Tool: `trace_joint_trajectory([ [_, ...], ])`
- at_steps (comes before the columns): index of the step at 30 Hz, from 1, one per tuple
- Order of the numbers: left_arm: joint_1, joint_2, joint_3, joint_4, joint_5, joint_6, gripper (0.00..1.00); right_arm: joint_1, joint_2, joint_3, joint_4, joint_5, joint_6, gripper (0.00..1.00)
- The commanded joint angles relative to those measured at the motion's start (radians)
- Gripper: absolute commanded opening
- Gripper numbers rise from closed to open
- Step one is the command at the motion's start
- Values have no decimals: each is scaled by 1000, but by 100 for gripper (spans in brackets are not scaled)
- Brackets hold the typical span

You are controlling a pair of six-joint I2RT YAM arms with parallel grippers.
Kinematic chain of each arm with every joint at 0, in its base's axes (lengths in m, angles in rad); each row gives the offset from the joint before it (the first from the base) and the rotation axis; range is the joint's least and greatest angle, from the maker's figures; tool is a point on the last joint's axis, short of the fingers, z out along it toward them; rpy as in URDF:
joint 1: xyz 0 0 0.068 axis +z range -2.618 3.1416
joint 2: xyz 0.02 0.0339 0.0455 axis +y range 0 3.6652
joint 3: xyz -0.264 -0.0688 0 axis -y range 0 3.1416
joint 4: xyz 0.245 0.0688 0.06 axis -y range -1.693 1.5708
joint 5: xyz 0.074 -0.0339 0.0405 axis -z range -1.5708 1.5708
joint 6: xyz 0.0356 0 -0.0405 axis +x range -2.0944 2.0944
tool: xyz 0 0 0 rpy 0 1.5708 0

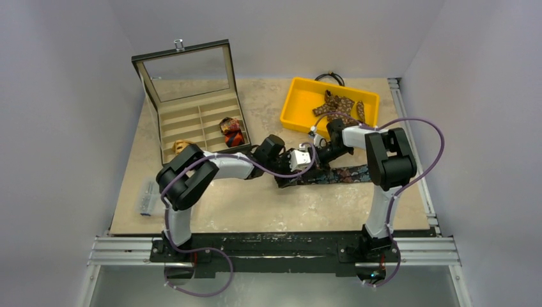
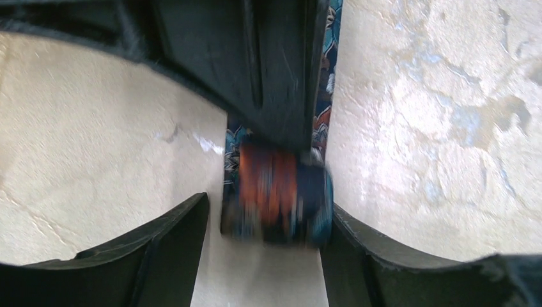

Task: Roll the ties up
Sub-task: Roll the tie at the center of the board.

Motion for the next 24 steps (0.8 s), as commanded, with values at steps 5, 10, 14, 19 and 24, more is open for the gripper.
trace_joint_trajectory([
  [5,23,-11,11,12,175,-52,63,4,55,8,25,309,-56,0],
  [10,6,25,34,30,169,-64,64,3,65,8,32,334,-60,0],
  [14,-14,46,50,34,140,-48,63,4,69,6,32,336,-63,0],
  [19,-20,86,90,28,111,-46,55,8,73,10,30,332,-70,0],
  [24,-30,113,115,-36,72,3,39,9,71,17,29,303,-74,0],
])
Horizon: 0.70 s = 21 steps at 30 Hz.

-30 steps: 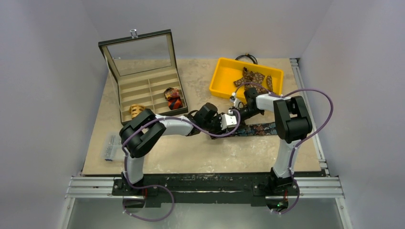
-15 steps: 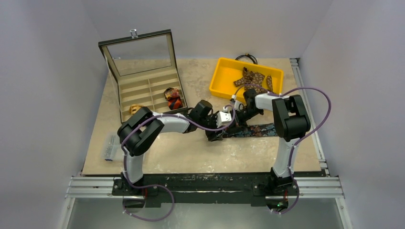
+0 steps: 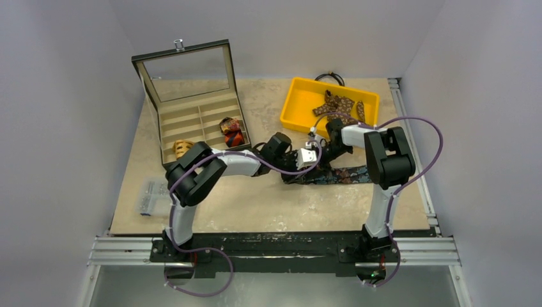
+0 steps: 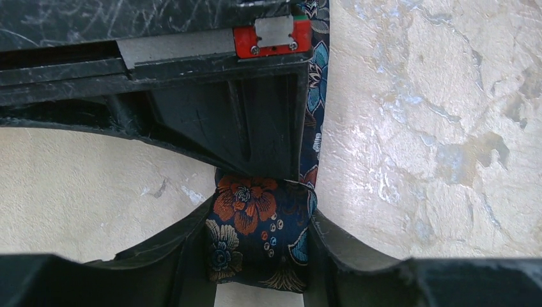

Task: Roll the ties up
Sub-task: Roll the tie at the center of the board.

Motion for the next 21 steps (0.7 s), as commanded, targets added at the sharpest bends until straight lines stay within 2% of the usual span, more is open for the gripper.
trace_joint_trajectory([
  [1,-25,36,23,-53,-46,50,37,6,41,0,61,200,-70,0],
  [5,-25,-4,-39,-133,-159,53,30,-4,-1,55,11,165,-94,0],
  [13,-34,-33,-86,-237,-233,-5,29,-44,-163,63,-44,1,-108,33],
  [17,-38,-9,-52,-259,-246,-8,30,-40,-178,6,-9,-122,-29,48],
  [21,-39,0,-36,-266,-249,-6,32,-21,-153,-30,43,-162,28,52],
])
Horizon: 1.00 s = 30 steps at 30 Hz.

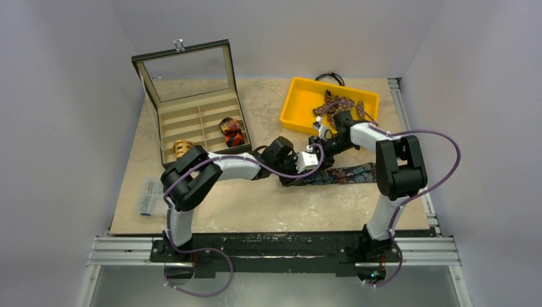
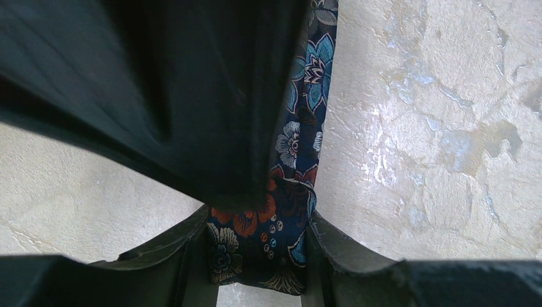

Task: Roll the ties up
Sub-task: Roll the tie at the center of the board.

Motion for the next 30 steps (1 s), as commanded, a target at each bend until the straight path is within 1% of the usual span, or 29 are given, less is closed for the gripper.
trace_joint_trajectory([
  [1,-1,59,-9,-168,-80,-2,32,23,17,-42,60,-91,68,51],
  [6,-3,66,-1,-178,-78,-7,33,27,54,-46,109,-87,84,47],
  [9,-5,70,3,-184,-78,-8,33,29,76,-37,129,-97,95,41],
  [10,-5,70,4,-185,-77,-8,33,30,83,-38,135,-102,96,37],
  [12,-7,73,8,-188,-78,-8,34,34,99,-34,137,-106,93,22],
  [14,-7,72,15,-193,-82,-6,41,35,122,-26,117,-105,71,1],
  [16,-6,57,5,-178,-77,5,52,33,143,-21,87,-81,32,0],
  [18,2,25,-19,-138,-51,38,61,29,157,-24,65,-53,-18,0],
  [21,24,-29,-53,-70,23,111,69,26,164,-25,48,-26,-47,0],
  [23,39,-57,-62,-19,86,168,72,26,164,-26,42,-12,-62,0],
  [26,57,-74,-42,-35,172,209,76,26,161,-26,44,-2,-70,0],
  [27,62,-77,-34,-46,213,220,79,25,161,-26,46,1,-71,0],
  [29,64,-82,-32,-96,273,257,95,25,157,-28,50,9,-76,0],
  [30,63,-87,-32,-108,290,270,96,25,153,-34,54,12,-77,0],
])
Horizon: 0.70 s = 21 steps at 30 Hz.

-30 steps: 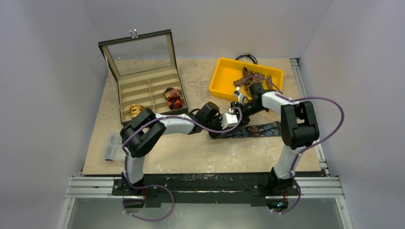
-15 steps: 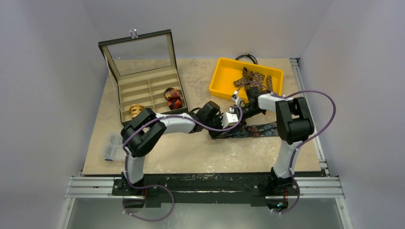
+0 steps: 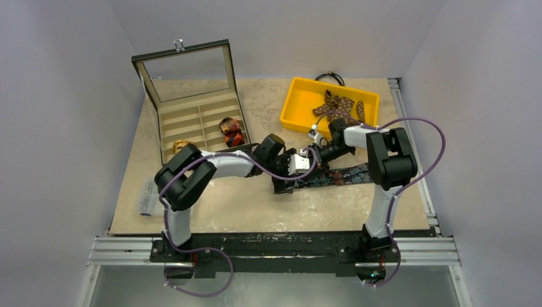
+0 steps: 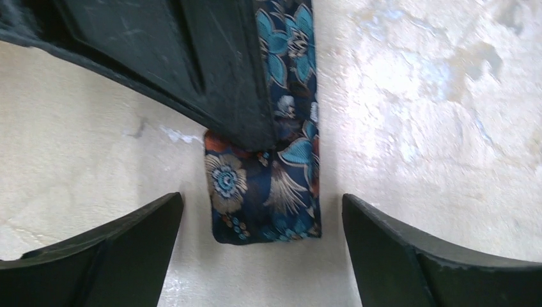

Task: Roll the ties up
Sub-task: Roll the tie at the center of the board.

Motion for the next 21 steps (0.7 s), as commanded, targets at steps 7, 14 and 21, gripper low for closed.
trace_joint_trajectory([
  [7,-5,-9,66,-99,140,21,90,5,-22,-38,42,152,-84,0],
  [14,-32,81,173,-177,91,34,64,5,-37,-50,36,144,-113,0],
  [21,-32,81,138,-201,64,58,50,5,-35,-36,25,144,-147,0],
])
